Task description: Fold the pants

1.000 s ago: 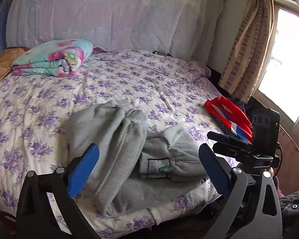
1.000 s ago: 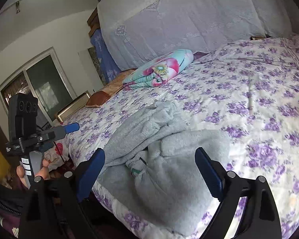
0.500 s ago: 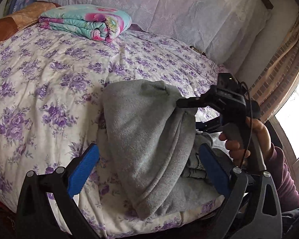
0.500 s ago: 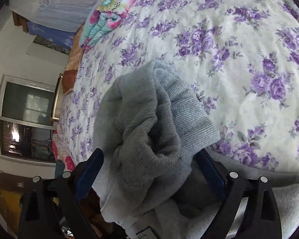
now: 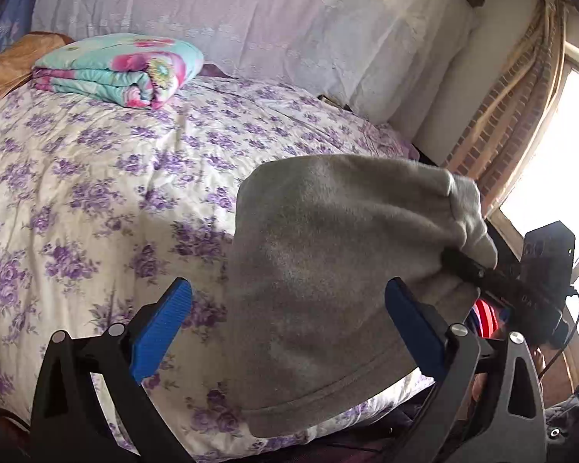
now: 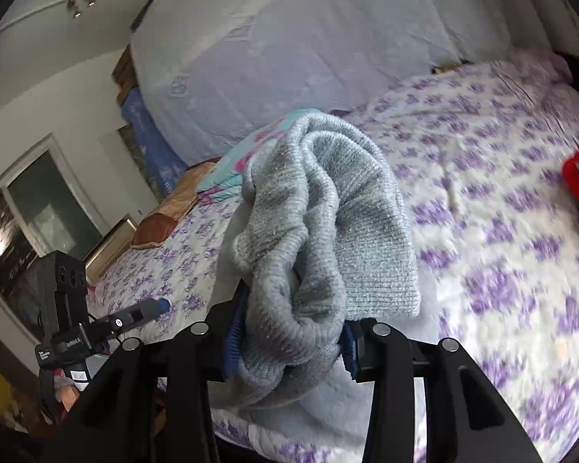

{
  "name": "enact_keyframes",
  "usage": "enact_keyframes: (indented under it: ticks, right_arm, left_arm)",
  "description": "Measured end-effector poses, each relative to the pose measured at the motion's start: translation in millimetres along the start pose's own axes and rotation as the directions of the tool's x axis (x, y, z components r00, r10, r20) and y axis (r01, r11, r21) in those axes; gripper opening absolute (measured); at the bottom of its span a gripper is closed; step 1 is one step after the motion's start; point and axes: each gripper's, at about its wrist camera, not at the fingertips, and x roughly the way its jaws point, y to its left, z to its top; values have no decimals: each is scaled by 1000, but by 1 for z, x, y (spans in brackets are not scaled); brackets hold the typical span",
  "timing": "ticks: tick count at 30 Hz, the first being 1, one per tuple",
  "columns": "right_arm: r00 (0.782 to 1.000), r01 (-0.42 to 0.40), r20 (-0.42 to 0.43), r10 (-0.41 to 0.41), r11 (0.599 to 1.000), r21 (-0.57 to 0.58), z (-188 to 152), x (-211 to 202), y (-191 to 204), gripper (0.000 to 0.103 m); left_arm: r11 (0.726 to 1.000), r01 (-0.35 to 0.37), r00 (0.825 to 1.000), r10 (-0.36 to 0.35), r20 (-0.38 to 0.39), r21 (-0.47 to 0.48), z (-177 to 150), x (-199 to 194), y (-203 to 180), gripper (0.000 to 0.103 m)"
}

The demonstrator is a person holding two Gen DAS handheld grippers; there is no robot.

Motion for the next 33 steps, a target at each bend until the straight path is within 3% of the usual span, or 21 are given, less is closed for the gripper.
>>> enact_keyframes:
  ticks: [2,3,6,8,10,12,13,15,16,18,19,22,23,25,28,29,30,33]
  right_arm:
    - [992,47,-122,-36,995,86,-26,23,-29,45]
    - [983,41,-183,-15,989,139,-36,36,-45,47]
    - [980,-23,-190,61,980,196,-39,40,-63,55]
    - [976,-36,-205,70,986,165,-32,24,-59,63]
    - [984,20,-178,-5,996,87,-23,0,-55,70]
    - [986,152,-75,-151,988,13,-7,-28,-50,71]
    - [985,171,-5,-171,985,-10,2,-40,-47,72]
    - [995,69,72,-65,996,-54,24,-49,-31,73]
    - [998,-38,46,41,997,-73,36,-40,-25,74]
    - [967,-245,-90,239,968,-59,51,-2,-9,78]
    - [957,-252,-149,247,967,-17,54,23,-8,78]
    - [962,-62,-262,75,996,58,47,88,-40,77]
    - [957,-43,-282,66,995,87,38,105,-58,75]
    - [971,-83,-215,101,992,91,27,113,-73,67]
    - [965,-39,-259,51,998,53,37,101,-49,70]
    - [962,-31,-271,34,999,15,43,94,-35,80]
    - [963,-43,-268,33,998,-34,53,88,-18,87]
    - [955,-152,-277,108,978,-144,76,78,33,91]
  left_arm:
    - [998,15,999,-13,-34,58,-2,13,-18,97]
    - [996,23,998,-19,-52,81,-4,20,-25,97]
    - [983,69,989,-45,-140,168,-11,51,-49,97]
    - [969,43,980,7,-201,243,-24,76,-59,97]
    - [950,-13,968,91,-236,311,-40,98,-59,99]
    - [959,2,964,73,-254,283,-49,107,-49,99]
    - [965,19,966,49,-253,260,-49,106,-45,99]
    - [967,23,970,40,-241,253,-47,103,-43,99]
    - [966,19,969,45,-241,256,-46,103,-45,99]
    - [963,10,969,57,-239,270,-45,102,-49,98]
    - [961,14,969,55,-239,276,-45,101,-51,98]
    - [961,6,973,59,-225,278,-47,100,-50,98]
    - [966,5,977,50,-206,259,-47,100,-43,98]
    - [979,47,980,-7,-198,196,-47,107,-28,99]
    - [990,109,974,-88,-211,92,-41,109,-12,98]
    - [989,113,974,-91,-206,97,-39,103,-14,98]
    - [988,109,976,-86,-200,108,-39,96,-17,98]
    - [978,134,980,-108,-166,159,-40,65,-31,98]
